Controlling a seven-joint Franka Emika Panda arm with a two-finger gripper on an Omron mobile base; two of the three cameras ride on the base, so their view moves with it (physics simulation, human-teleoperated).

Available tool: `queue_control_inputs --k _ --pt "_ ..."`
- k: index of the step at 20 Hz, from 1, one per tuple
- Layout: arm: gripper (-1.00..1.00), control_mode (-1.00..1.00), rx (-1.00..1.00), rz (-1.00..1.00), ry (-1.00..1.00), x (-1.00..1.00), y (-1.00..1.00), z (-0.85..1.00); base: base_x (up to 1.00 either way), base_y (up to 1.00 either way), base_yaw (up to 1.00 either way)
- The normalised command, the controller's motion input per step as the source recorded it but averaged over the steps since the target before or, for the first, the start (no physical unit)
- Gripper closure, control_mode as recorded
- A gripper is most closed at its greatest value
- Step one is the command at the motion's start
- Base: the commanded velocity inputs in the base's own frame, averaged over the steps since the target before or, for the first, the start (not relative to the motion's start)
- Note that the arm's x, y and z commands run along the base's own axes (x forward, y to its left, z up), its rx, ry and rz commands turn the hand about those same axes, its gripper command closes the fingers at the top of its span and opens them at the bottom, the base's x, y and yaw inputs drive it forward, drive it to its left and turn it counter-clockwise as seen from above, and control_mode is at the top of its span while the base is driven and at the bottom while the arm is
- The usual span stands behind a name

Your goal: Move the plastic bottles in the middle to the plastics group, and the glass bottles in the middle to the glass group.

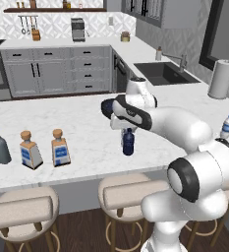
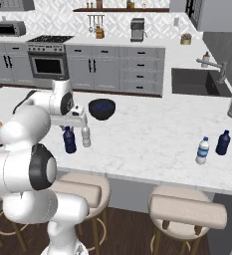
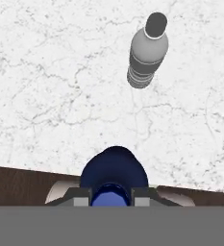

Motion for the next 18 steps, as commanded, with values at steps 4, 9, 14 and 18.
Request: queue_control_inputs --k 4,9,14,18 --pt "1.0 -1.0 0.0 0.0 0.0 -0.44 -0.76 0.16 0.0 0.0 0.0" --pt "1.0 -1.0 0.0 0.0 -0.02 -0.26 -0.76 0.1 0.0 0.0 0.0" --pt "1.0 -1.0 0.0 0.0 0.0 -0.02 -0.79 0.06 0.0 0.0 0.0" --pt "1.0 -1.0 0.0 0.0 0.0 0.09 -0.82 0.04 0.0 0.0 0.0"
